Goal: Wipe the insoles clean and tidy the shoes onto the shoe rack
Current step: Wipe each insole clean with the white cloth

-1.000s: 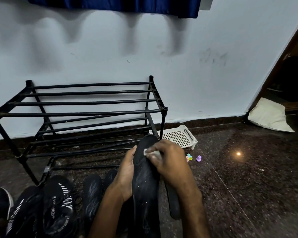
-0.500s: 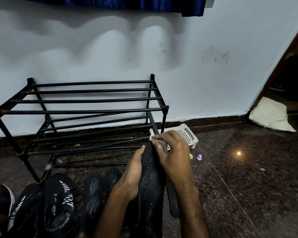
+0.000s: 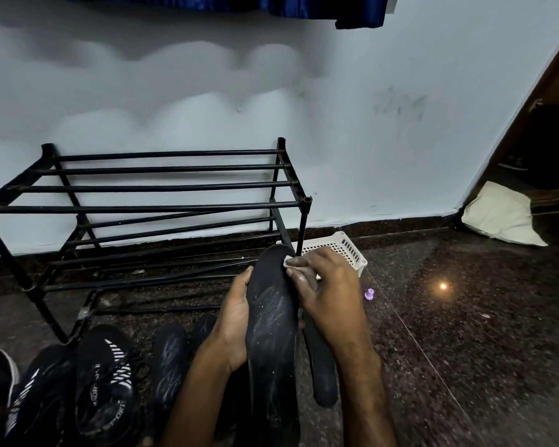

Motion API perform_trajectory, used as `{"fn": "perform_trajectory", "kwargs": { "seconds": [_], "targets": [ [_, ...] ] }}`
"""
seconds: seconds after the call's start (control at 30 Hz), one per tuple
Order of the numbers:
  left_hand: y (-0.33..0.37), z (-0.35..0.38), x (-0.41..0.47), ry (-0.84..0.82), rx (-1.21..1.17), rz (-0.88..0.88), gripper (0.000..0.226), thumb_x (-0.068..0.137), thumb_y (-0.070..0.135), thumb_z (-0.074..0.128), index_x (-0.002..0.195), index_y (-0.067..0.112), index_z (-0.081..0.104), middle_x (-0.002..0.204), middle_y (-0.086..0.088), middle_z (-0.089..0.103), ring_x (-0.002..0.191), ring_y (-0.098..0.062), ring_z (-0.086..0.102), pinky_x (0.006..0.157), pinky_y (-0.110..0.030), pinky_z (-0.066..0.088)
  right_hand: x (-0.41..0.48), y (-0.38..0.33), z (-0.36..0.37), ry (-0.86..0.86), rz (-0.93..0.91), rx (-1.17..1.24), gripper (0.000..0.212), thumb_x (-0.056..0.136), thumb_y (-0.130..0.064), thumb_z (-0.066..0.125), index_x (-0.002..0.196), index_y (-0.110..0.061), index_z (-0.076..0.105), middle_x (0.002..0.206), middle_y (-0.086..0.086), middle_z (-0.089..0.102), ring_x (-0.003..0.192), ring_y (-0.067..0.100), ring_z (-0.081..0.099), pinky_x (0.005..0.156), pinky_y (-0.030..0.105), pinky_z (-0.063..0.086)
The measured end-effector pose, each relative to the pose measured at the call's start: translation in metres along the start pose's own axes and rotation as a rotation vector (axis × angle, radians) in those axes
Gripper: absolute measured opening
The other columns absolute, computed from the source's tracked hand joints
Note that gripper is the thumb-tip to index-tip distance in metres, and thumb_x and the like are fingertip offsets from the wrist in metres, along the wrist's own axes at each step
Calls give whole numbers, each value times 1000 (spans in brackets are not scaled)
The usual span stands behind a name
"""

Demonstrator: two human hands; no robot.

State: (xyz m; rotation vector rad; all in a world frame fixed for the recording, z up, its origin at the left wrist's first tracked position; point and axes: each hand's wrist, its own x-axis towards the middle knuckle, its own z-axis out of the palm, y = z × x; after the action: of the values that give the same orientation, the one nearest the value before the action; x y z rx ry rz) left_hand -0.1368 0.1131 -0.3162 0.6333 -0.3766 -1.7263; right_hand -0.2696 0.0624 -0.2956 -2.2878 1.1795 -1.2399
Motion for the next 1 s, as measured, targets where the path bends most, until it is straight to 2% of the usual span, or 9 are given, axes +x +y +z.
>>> {"fn": "perform_trajectory", "kwargs": {
  "seconds": [0.3,0.4,0.5,0.6,0.67,0.73,0.8,0.87,1.0],
  "targets": [
    [0,1,-2,76,31,1,53,95,48,42,102,4,69,90,-15,68,78,-24,68,69,-32,58,0,2,2,-215,2,112,10,80,-30,75,90,-28,75,90,-19,65,86,-3,62,93,50,49],
    [-2,0,0,99,88,-1,58,97,50,39,107,2,70,92,-18,69,76,-28,68,66,-37,59,-2,5,5,-90,79,-7,10,83,-28,74,93,-30,73,93,-21,62,87,-6,57,99,55,46],
    [-2,-2,1,116,92,11,55,97,49,40,103,3,71,88,-16,70,71,-26,69,62,-35,59,-2,2,8,52,106,-36,13,85,-21,74,98,-22,74,96,-13,63,89,2,59,96,47,49],
    [-2,-2,1,89,86,19,53,98,46,40,96,4,72,85,-14,70,72,-22,69,63,-29,58,-3,-4,7,-141,58,60,12,84,-21,75,96,-23,76,95,-13,66,89,-1,60,88,28,51],
    [-3,-4,1,87,87,18,55,98,46,39,94,4,74,85,-16,70,72,-24,70,63,-31,58,-4,-3,6,-176,68,31,12,83,-26,76,95,-27,75,95,-17,66,89,-3,60,92,32,49],
    [-4,-3,1,89,114,7,58,97,50,40,104,4,73,93,-19,70,76,-28,69,67,-40,59,-3,0,4,-35,141,-43,14,85,-24,74,99,-26,74,98,-13,66,92,3,61,95,34,49],
    [-4,-4,2,103,128,-5,60,97,53,40,111,4,71,100,-21,69,80,-31,69,68,-48,59,-2,0,0,67,165,-51,14,85,-17,74,99,-20,75,97,-9,66,91,7,62,89,16,48],
    [-2,-7,1,98,130,-2,61,98,53,38,111,4,71,100,-21,69,81,-31,69,67,-50,59,-2,1,-5,-48,156,9,12,84,-16,75,96,-19,76,95,-11,65,89,0,61,81,6,44],
    [-3,-7,-2,84,163,7,66,100,54,34,111,1,71,101,-25,69,80,-34,69,65,-49,58,-3,8,-15,-249,144,75,9,81,-18,78,90,-22,77,92,-13,67,87,-3,61,78,11,46]
  ]
}}
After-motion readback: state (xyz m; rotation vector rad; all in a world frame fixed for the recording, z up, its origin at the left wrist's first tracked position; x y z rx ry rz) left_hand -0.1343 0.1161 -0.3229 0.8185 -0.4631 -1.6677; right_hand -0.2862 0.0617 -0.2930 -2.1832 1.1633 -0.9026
